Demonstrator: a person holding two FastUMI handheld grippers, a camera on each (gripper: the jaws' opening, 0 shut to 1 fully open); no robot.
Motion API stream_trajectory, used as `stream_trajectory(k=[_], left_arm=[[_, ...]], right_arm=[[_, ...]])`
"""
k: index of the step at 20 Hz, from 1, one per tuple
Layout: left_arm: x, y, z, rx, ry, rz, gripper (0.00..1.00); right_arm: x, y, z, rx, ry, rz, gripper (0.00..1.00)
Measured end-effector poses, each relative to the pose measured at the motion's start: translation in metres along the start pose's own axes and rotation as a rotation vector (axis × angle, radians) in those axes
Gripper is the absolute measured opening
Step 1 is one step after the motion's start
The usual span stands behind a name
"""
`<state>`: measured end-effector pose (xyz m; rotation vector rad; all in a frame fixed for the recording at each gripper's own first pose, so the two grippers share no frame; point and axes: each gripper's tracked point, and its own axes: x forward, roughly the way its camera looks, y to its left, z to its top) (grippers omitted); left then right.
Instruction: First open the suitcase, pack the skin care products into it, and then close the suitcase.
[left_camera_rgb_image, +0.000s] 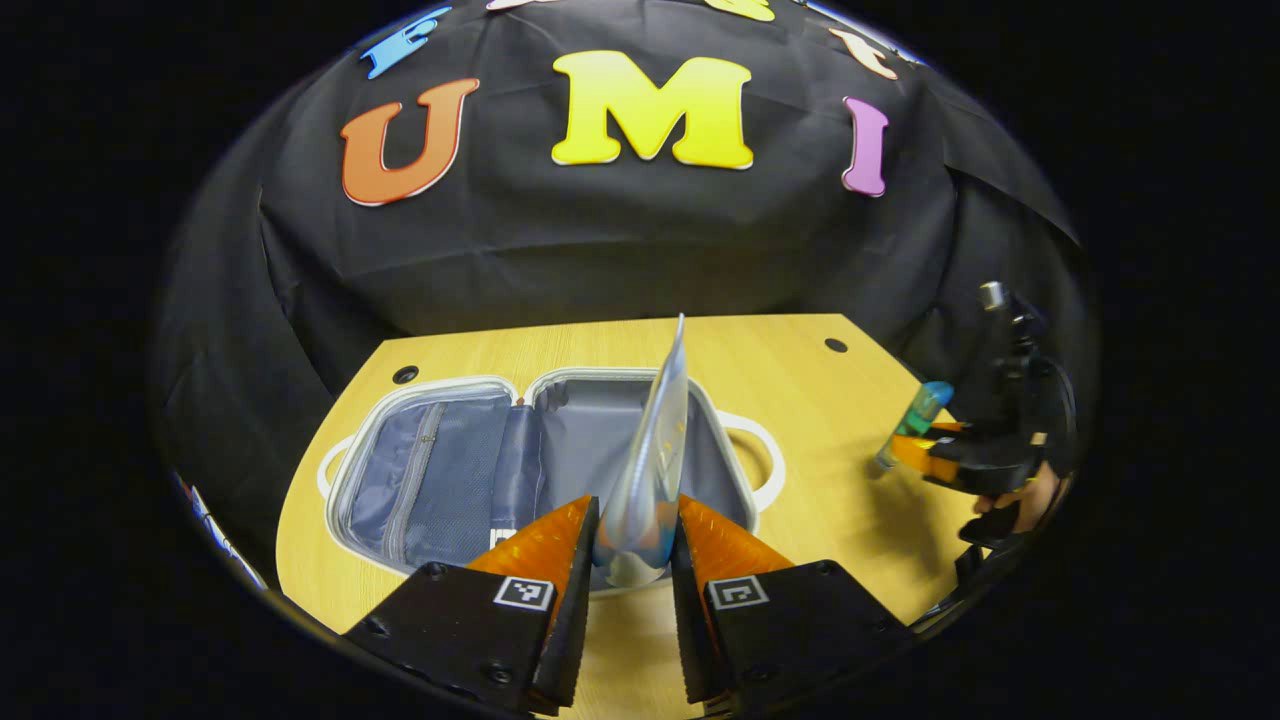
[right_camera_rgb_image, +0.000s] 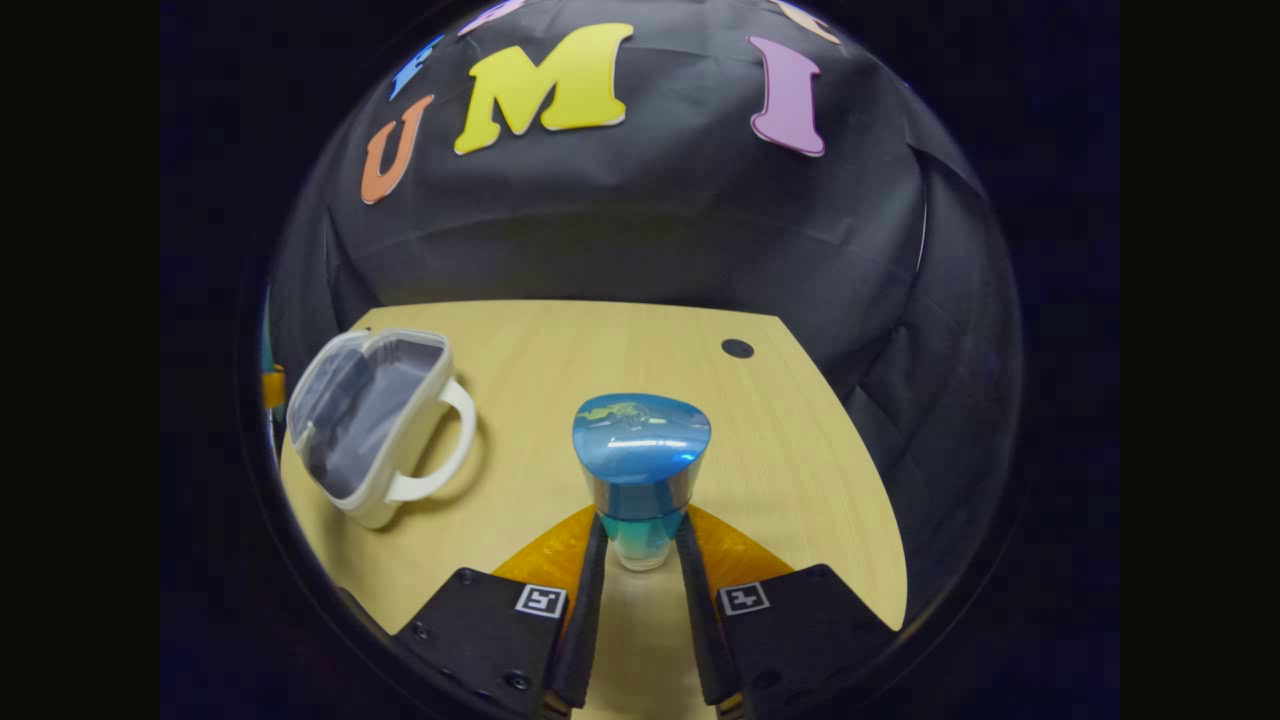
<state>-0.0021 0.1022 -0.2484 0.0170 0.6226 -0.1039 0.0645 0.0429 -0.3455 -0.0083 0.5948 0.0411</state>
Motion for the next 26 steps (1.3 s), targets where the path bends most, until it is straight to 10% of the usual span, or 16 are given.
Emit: stream_trajectory(k=[9,22,25,26], left_arm=[[0.086,0.022,-0.078,-0.032,0.292,0.022,0.47],[0.104,0.015,-0.102,-0.058,0.433,0.025,0.40],[0.087,-0.006,-0.087,-0.123,0.386,-0.069,0.53],[0.078,-0.003,-0.080,-0.117,0.354,-0.068,0.84]], right_arm=[[-0.080,0.078,0.038,-0.016,-0.069,0.115,0.39],[-0.070,0.087,0.040,-0.018,-0.013,0.126,0.39],[-0.067,0.109,0.044,-0.021,-0.001,0.167,0.39],[-0.066,0.118,0.046,-0.030,0.002,0.180,0.38]])
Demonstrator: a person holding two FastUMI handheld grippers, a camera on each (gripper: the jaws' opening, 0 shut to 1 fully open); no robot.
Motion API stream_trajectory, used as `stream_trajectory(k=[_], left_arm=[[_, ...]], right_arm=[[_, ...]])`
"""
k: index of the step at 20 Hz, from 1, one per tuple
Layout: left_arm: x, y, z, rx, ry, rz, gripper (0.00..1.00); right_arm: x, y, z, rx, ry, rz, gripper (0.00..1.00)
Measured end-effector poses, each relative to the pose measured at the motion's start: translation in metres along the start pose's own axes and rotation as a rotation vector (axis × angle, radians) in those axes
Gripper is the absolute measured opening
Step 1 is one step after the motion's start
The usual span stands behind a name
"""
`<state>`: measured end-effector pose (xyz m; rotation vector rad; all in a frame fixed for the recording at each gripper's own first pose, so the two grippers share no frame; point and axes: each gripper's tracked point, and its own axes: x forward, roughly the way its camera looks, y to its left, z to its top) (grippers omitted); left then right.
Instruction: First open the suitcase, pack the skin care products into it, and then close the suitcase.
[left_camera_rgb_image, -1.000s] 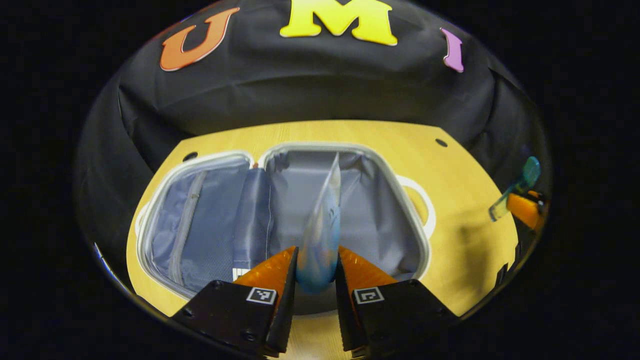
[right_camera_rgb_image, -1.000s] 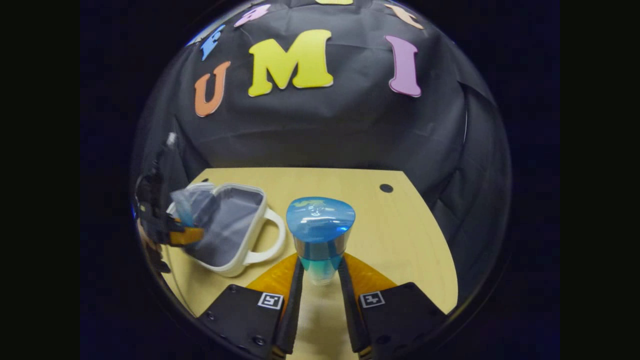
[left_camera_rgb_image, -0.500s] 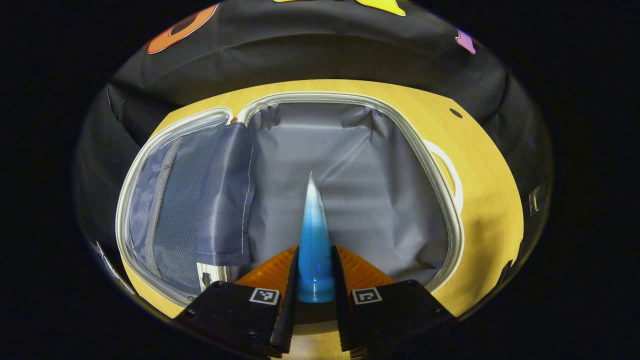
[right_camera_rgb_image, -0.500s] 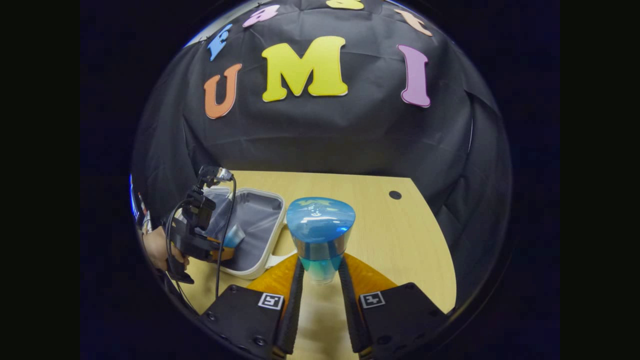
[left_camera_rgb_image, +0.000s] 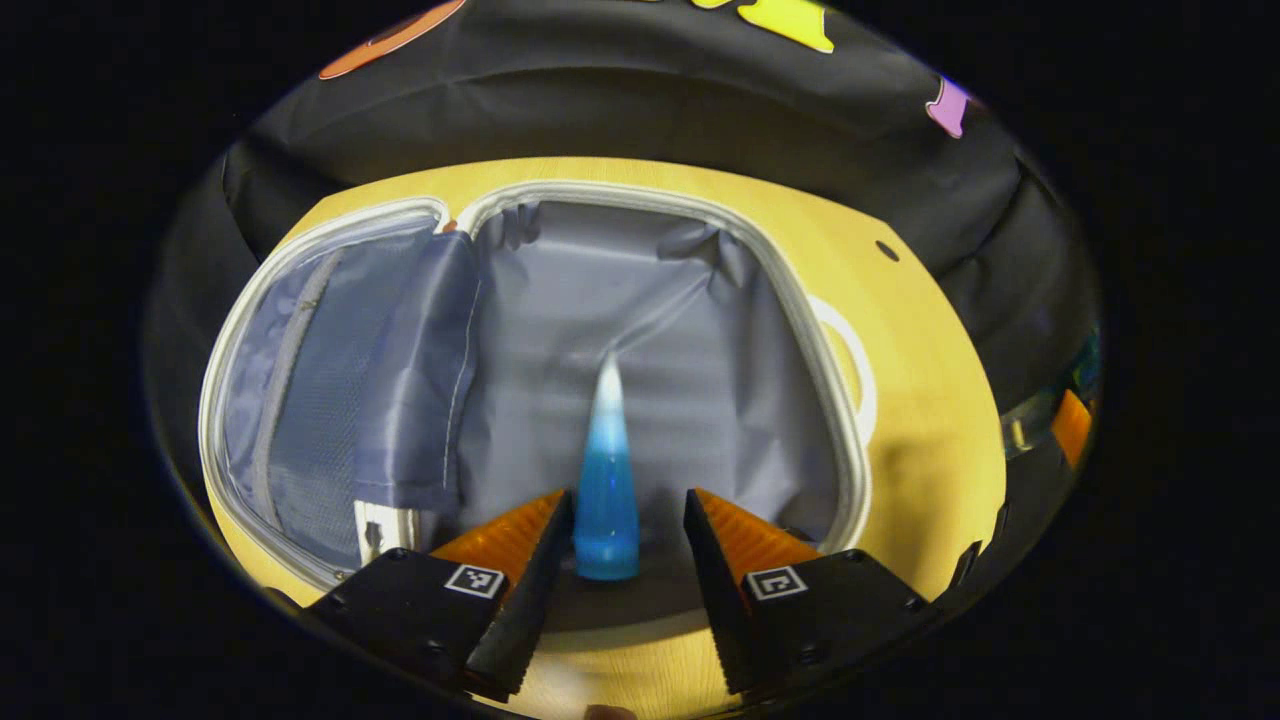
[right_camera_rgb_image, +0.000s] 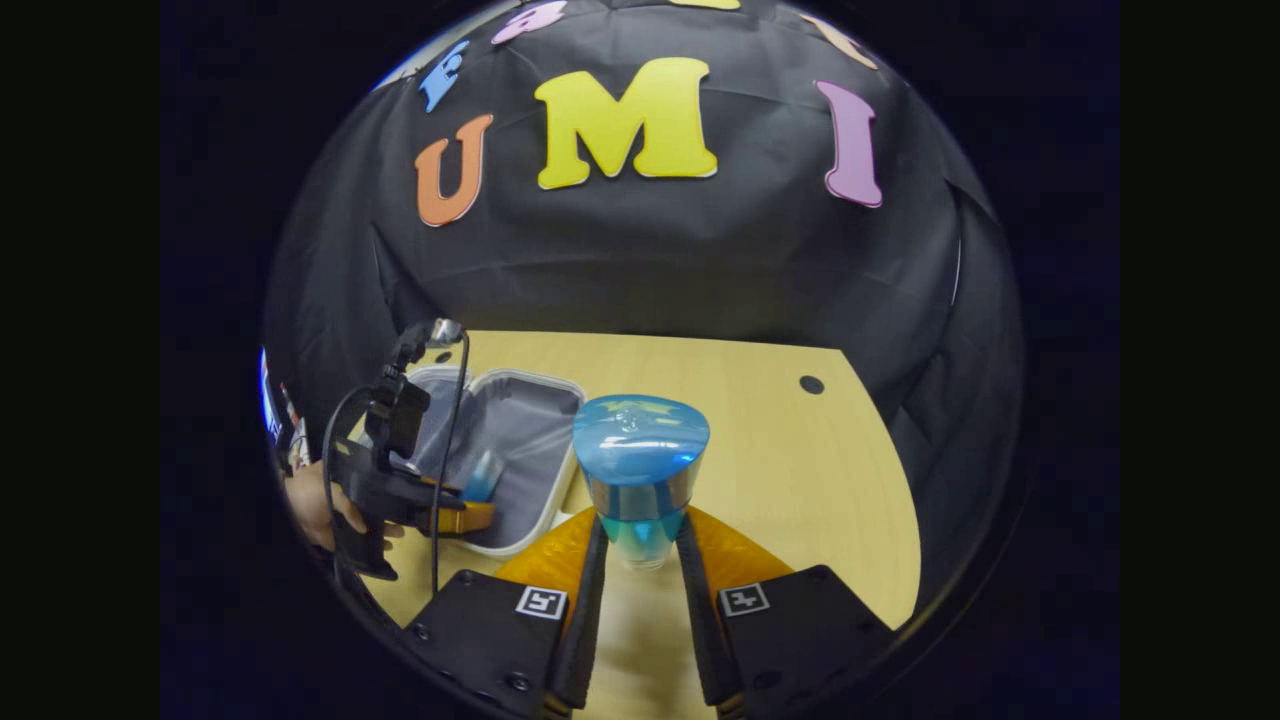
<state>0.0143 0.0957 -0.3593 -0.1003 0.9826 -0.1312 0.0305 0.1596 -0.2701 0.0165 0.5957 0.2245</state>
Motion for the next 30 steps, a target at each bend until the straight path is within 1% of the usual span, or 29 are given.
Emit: stream_trajectory(k=[1,2,3,4,6,8,9,11,12,14,15,17,18,19,20,22,23,24,25,27,29,30], left_arm=[[-0.012,0.003,0.004,0.012,-0.042,0.011,0.75],[-0.027,0.006,0.010,0.020,-0.091,0.021,0.89],[-0.043,0.009,0.016,0.023,-0.147,0.018,0.88],[-0.060,0.012,0.025,0.021,-0.220,0.005,0.95],[-0.096,0.016,0.037,0.015,-0.364,-0.031,0.95],[-0.131,0.031,0.043,0.012,-0.466,-0.031,0.96],[-0.142,0.035,0.041,0.016,-0.480,-0.044,0.95],[-0.159,0.060,0.041,0.027,-0.509,-0.016,0.96],[-0.164,0.072,0.042,0.029,-0.525,-0.002,0.96],[-0.173,0.092,0.041,0.009,-0.552,0.021,0.97],[-0.178,0.101,0.039,-0.007,-0.557,0.021,0.97],[-0.184,0.115,0.037,-0.039,-0.570,0.031,0.96],[-0.188,0.123,0.036,-0.048,-0.573,0.033,0.96],[-0.190,0.129,0.034,-0.051,-0.579,0.037,0.96],[-0.192,0.135,0.033,-0.053,-0.582,0.045,0.97],[-0.199,0.143,0.035,-0.053,-0.600,0.045,0.96],[-0.202,0.146,0.036,-0.055,-0.609,0.047,0.96],[-0.201,0.151,0.036,-0.059,-0.611,0.046,0.96],[-0.200,0.154,0.036,-0.066,-0.608,0.048,0.96],[-0.197,0.161,0.034,-0.087,-0.597,0.052,0.97],[-0.196,0.163,0.031,-0.101,-0.596,0.054,0.96],[-0.195,0.165,0.030,-0.107,-0.597,0.056,0.97]], right_arm=[[0.004,0.010,0.003,-0.014,0.004,0.013,0.39],[0.008,0.022,0.006,-0.027,0.008,0.035,0.39],[0.014,0.035,0.007,-0.036,0.016,0.056,0.38],[0.021,0.050,0.008,-0.046,0.023,0.076,0.39],[0.035,0.079,0.009,-0.076,0.034,0.108,0.39],[0.052,0.105,0.001,-0.083,0.065,0.132,0.39],[0.061,0.118,-0.007,-0.078,0.090,0.146,0.38],[0.079,0.135,-0.023,-0.086,0.146,0.141,0.39],[0.087,0.138,-0.034,-0.100,0.181,0.118,0.39],[0.098,0.133,-0.052,-0.126,0.256,0.043,0.39],[0.104,0.131,-0.059,-0.128,0.280,0.013,0.42],[0.107,0.130,-0.078,-0.114,0.379,-0.023,0.38],[0.112,0.133,-0.071,-0.078,0.348,-0.031,0.39],[0.115,0.135,-0.070,-0.050,0.370,-0.028,0.37],[0.115,0.140,-0.071,-0.006,0.398,-0.014,0.38],[0.116,0.161,-0.075,0.105,0.474,0.038,0.39],[0.121,0.166,-0.077,0.146,0.491,0.048,0.39],[0.126,0.167,-0.080,0.162,0.506,0.042,0.37],[0.132,0.163,-0.082,0.167,0.504,0.011,0.39],[0.136,0.149,-0.086,0.193,0.509,-0.076,0.38],[0.138,0.144,-0.090,0.251,0.521,-0.105,0.39],[0.140,0.141,-0.090,0.268,0.527,-0.112,0.36]])
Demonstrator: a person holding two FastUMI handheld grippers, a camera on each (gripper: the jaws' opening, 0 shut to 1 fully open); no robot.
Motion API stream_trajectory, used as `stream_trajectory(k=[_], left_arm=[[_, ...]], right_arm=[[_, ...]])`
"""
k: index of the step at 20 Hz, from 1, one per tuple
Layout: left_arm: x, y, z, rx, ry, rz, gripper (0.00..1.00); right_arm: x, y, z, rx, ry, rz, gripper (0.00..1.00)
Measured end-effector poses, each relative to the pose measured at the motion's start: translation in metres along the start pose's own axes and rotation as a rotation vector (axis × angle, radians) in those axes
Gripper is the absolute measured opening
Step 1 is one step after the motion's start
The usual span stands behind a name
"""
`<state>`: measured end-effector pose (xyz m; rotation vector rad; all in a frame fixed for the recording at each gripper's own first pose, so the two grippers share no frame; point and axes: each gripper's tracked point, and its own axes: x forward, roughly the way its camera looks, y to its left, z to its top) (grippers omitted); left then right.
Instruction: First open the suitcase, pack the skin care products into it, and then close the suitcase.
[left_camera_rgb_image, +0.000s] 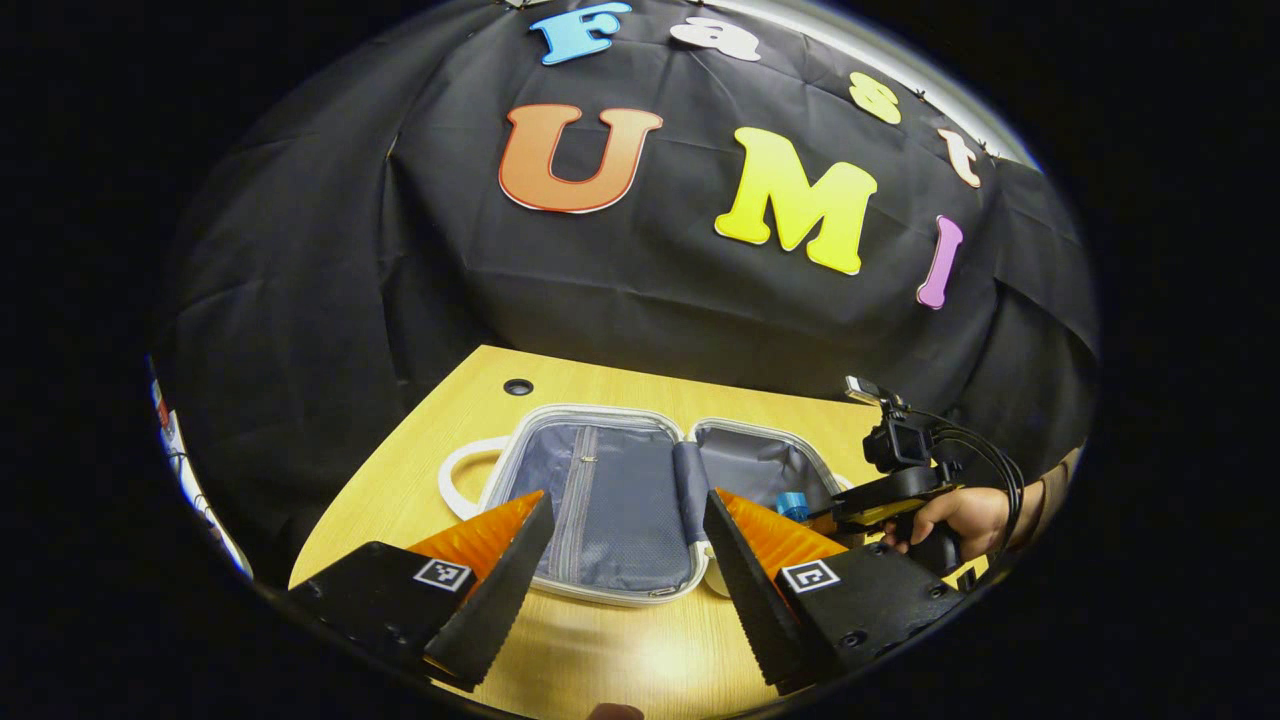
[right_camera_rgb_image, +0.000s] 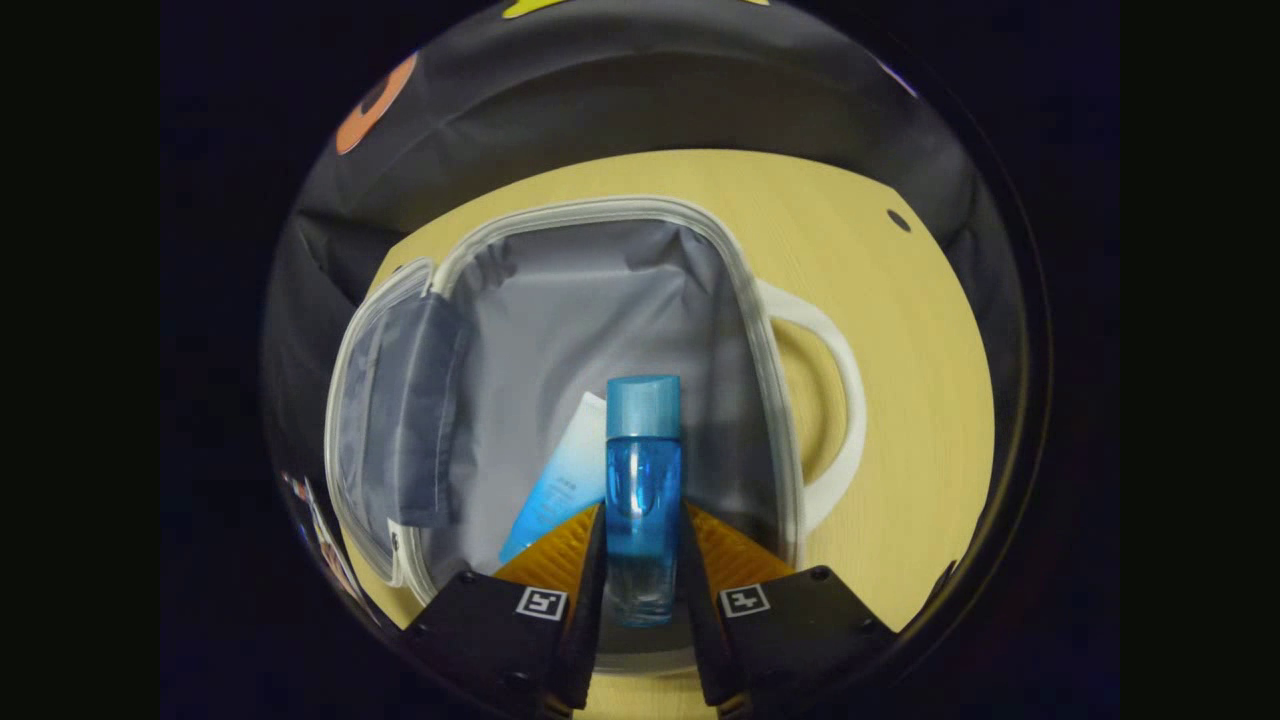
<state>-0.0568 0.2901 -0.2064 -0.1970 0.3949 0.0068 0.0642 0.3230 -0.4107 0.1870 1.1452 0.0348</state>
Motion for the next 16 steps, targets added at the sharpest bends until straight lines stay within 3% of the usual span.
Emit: stream_trajectory(k=[6,11,15,16], left_arm=[[0.003,0.024,-0.003,-0.011,-0.006,0.039,0.97],[0.012,0.074,0.007,-0.026,-0.018,0.111,0.98],[0.038,0.129,0.003,-0.108,0.023,0.118,0.98],[0.048,0.147,-0.007,-0.151,0.054,0.116,0.98]], right_arm=[[-0.004,0.004,0.004,-0.061,-0.018,0.004,0.41],[-0.040,0.017,0.021,-0.199,-0.143,0.022,0.80],[-0.103,0.023,0.047,-0.344,-0.342,0.053,0.77],[-0.120,0.023,0.050,-0.379,-0.385,0.069,0.81]])
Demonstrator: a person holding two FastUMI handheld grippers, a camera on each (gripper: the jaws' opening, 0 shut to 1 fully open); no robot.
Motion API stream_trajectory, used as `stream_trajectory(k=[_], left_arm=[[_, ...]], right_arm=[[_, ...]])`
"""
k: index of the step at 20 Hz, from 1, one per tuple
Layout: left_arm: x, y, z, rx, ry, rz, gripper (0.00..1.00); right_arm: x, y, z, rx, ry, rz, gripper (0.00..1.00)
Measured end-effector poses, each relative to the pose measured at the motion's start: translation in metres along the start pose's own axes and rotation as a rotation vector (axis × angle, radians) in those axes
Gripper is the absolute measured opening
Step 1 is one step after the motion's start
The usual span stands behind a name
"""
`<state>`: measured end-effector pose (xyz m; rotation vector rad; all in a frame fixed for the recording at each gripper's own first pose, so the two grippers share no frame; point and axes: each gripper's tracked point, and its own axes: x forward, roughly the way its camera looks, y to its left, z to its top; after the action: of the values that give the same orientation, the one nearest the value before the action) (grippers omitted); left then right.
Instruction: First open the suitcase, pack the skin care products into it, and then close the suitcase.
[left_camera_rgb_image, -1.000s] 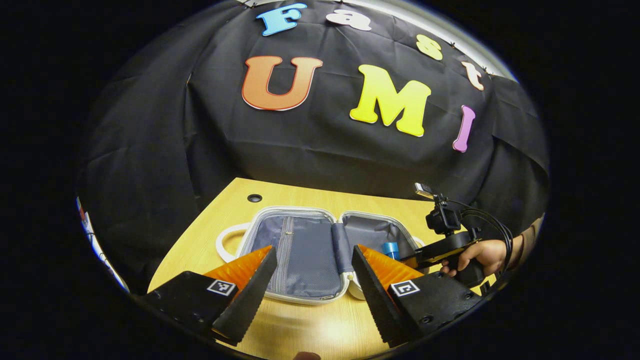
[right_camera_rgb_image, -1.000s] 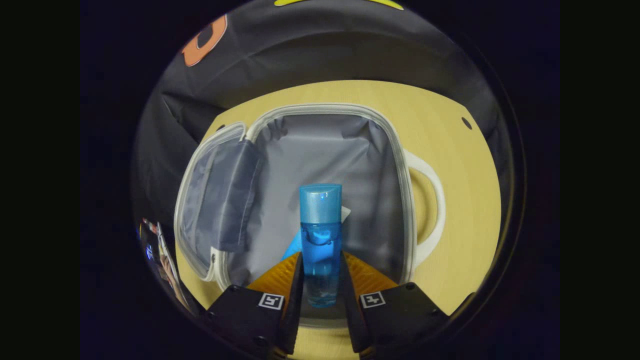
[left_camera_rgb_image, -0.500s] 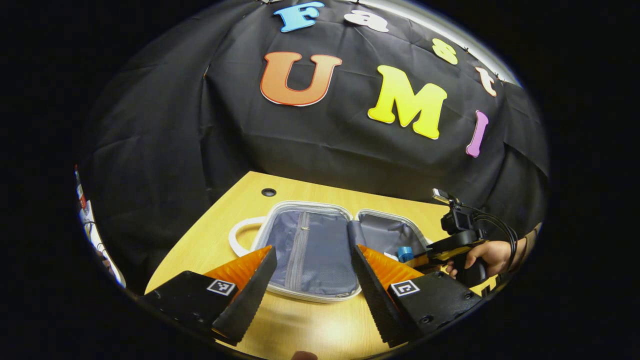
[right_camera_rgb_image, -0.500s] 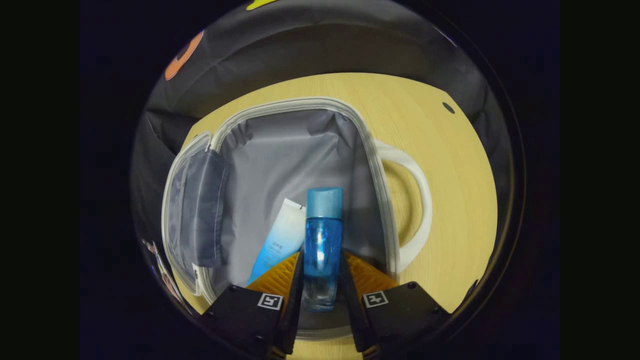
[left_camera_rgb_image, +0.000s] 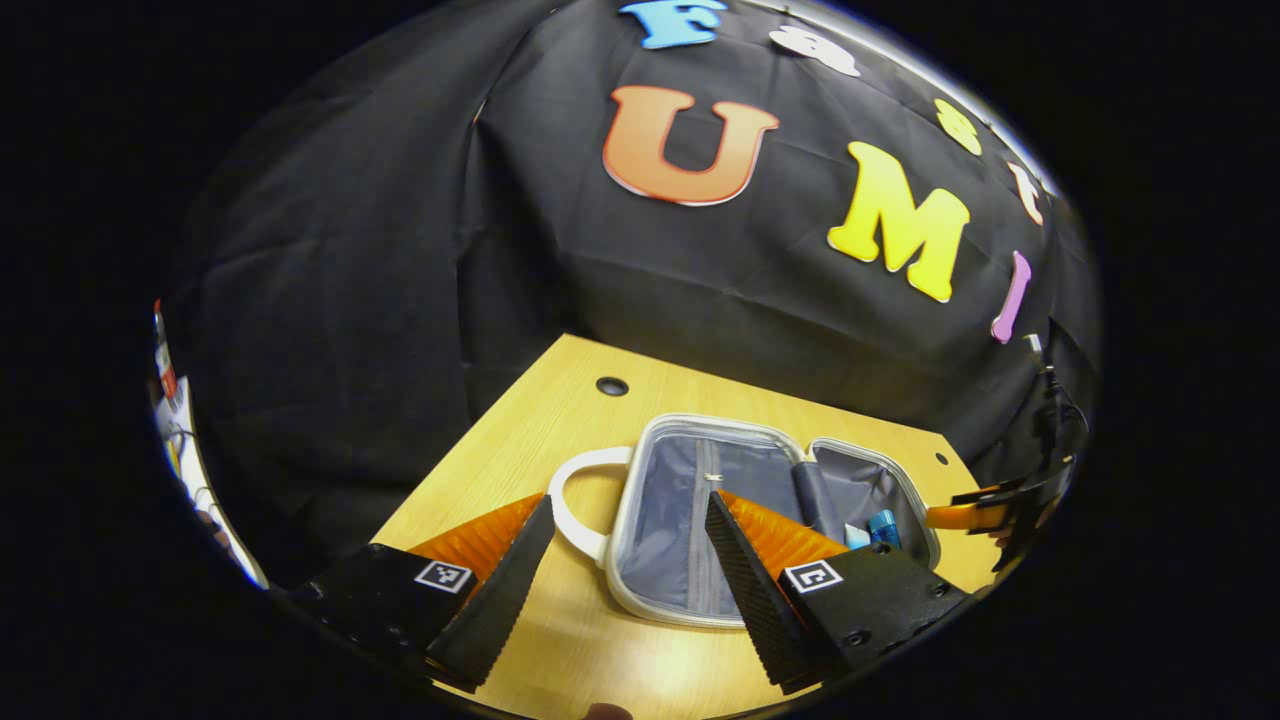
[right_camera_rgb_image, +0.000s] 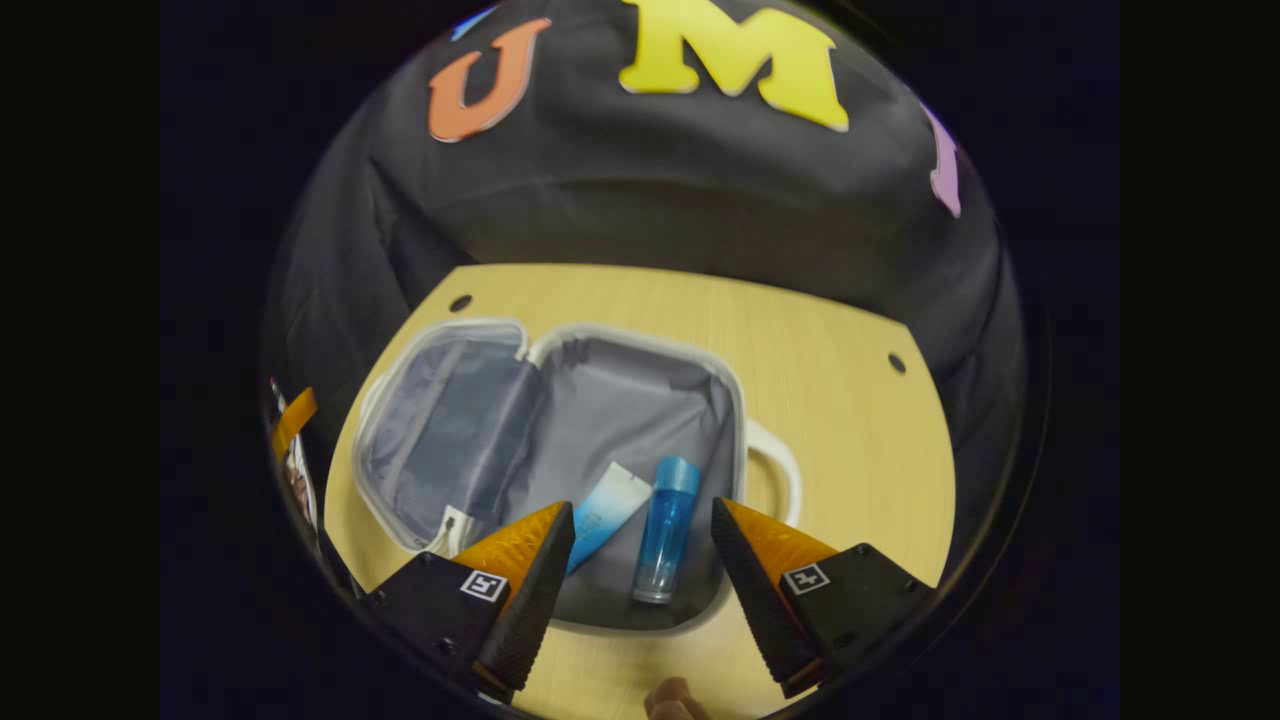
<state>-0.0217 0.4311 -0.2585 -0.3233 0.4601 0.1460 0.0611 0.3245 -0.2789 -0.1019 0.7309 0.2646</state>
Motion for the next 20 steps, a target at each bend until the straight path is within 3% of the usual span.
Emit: stream_trajectory(k=[4,7,10,11,15,17,20], left_arm=[[0.051,0.035,-0.025,-0.243,0.118,-0.096,0.98],[0.089,0.055,-0.042,-0.408,0.161,-0.124,0.97],[0.104,0.049,-0.049,-0.559,0.208,-0.205,0.92],[0.107,0.045,-0.054,-0.595,0.226,-0.221,0.86],[0.118,0.033,-0.053,-0.744,0.236,-0.270,0.19],[0.114,0.030,-0.041,-0.731,0.206,-0.284,0.12],[0.093,0.021,-0.013,-0.565,0.160,-0.248,0.06]], right_arm=[[-0.064,-0.020,0.021,-0.039,-0.147,0.018,0.78],[-0.104,-0.057,0.021,0.004,-0.198,-0.048,0.80],[-0.130,-0.091,0.014,0.075,-0.213,-0.116,0.80],[-0.136,-0.101,0.012,0.092,-0.219,-0.141,0.80],[-0.154,-0.127,0.008,0.147,-0.236,-0.202,0.80],[-0.166,-0.136,0.014,0.173,-0.270,-0.220,0.80],[-0.192,-0.147,0.034,0.167,-0.358,-0.248,0.80]])
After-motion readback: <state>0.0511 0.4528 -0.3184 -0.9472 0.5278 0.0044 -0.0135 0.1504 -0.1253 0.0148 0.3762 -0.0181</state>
